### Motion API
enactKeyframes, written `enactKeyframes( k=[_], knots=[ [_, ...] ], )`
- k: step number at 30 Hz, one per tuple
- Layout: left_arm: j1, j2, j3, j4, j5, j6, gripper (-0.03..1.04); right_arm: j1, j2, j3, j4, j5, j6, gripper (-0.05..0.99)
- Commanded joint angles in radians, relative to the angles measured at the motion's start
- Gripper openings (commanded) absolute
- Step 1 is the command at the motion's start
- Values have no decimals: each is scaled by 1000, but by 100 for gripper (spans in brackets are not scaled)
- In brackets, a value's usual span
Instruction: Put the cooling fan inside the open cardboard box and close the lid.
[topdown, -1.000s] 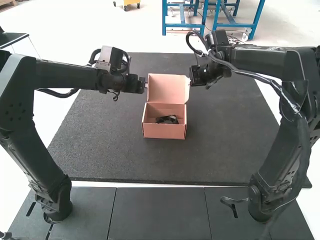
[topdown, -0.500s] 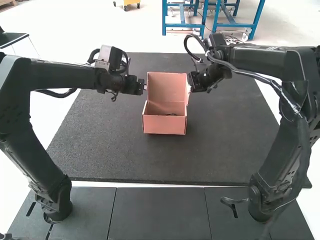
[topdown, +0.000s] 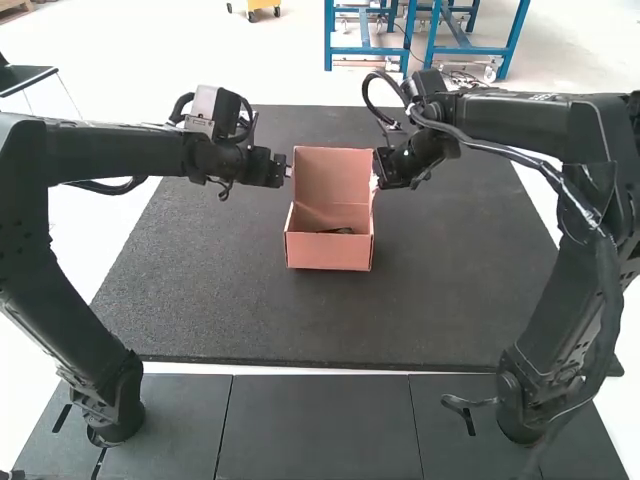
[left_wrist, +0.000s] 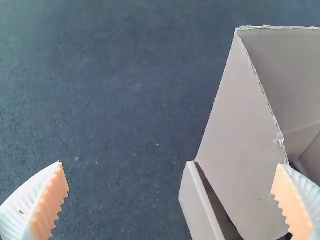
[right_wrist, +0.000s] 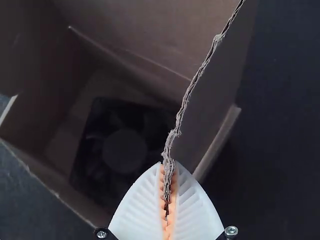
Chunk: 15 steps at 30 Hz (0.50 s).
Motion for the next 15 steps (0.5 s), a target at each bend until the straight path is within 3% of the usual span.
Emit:
enactKeyframes(
  k=[1,15],
  knots=[
    [-6,-37,30,5,4,11,96,15,-28,-11,-7,-17,-13,3],
    [-37,-47,15,-12,2,22,96,46,-55,-29,-41,-46,-14,3]
  ],
)
